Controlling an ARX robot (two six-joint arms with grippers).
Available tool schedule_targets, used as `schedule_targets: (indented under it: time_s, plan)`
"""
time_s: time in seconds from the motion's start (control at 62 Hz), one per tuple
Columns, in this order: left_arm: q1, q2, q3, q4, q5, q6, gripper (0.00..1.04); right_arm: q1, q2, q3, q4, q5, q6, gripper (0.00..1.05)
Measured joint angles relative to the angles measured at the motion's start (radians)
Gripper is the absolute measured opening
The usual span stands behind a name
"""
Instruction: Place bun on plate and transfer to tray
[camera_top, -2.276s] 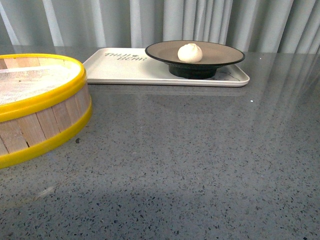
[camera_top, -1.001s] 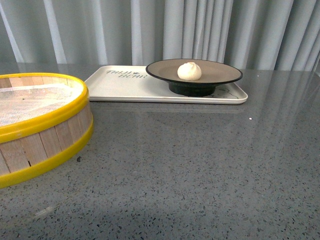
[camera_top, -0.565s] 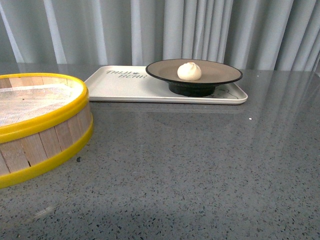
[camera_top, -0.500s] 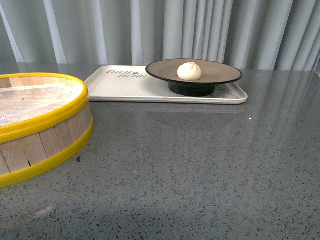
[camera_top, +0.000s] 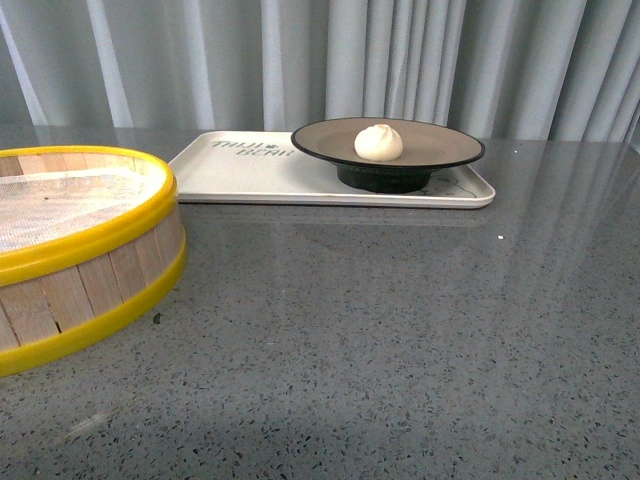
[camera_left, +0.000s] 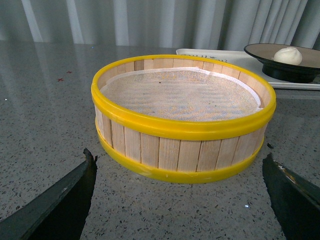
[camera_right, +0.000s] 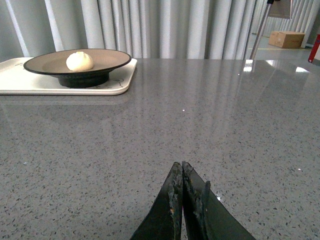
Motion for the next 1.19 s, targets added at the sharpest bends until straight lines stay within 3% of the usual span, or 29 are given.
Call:
schedule_targets:
  time_s: [0.065, 0.436, 1.001, 1.194]
  plan:
    - [0.000, 0.000, 0.000, 0.000, -0.001, 0.000, 0.98, 0.000, -0.074, 0.000, -0.090, -0.001, 0.000, 0.02]
    - [0.000, 0.000, 0.000, 0.000, 0.000, 0.000, 0.98, 0.000, -0.113, 0.000, -0.101, 0.000, -0.001, 0.03]
    - [0.000, 0.000, 0.000, 0.000, 0.000, 0.000, 0.98, 0.000, -0.113, 0.000, -0.101, 0.000, 0.000, 0.96]
    - [0.000, 0.000, 0.000, 0.000, 0.000, 0.000, 0.98, 0.000, -0.113, 0.000, -0.101, 0.000, 0.000, 0.96]
